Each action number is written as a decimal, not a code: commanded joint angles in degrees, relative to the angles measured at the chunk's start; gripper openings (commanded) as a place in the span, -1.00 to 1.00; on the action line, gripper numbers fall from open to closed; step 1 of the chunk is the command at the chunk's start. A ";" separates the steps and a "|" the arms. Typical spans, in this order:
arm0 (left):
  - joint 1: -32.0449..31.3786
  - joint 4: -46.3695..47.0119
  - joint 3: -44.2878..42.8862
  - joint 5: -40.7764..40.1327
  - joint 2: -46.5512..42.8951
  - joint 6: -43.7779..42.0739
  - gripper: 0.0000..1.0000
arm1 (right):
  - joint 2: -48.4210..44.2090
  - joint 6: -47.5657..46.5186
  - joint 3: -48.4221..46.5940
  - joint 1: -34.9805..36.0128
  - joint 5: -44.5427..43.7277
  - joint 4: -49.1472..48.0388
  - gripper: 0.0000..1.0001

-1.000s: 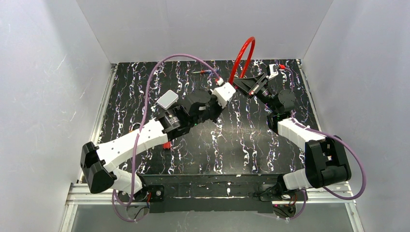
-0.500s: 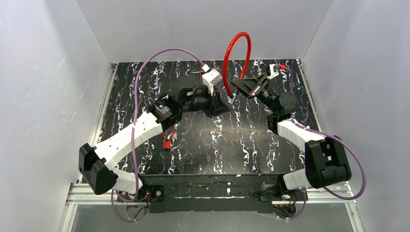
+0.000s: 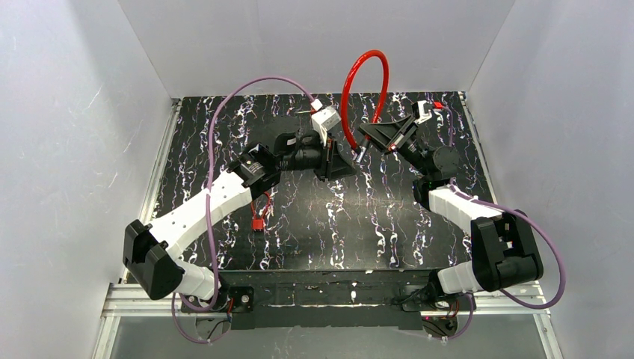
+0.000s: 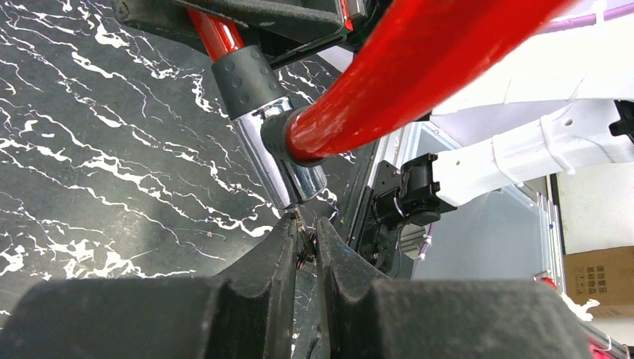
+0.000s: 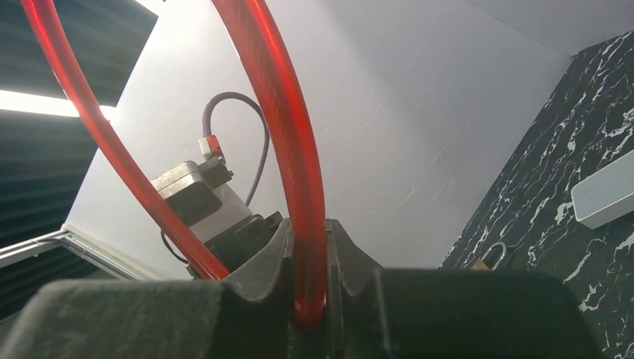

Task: Lock with the key
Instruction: Lock the lock.

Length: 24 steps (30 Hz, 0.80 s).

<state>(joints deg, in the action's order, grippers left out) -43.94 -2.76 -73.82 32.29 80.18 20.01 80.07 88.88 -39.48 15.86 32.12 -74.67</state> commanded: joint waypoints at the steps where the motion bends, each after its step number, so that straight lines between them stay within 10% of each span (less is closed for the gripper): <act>1: -0.93 -1.38 1.99 7.67 -1.32 -1.37 -1.00 | -1.08 1.09 -1.02 -1.40 -5.26 -6.39 -0.97; 24: -0.94 -5.69 4.92 5.76 -3.64 -6.80 -1.00 | -1.51 0.20 -0.83 -3.20 -4.33 -4.83 -0.97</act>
<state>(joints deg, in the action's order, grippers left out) -44.84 -6.57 -68.29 36.93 79.29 14.94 80.09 90.50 -39.51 12.60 28.25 -75.68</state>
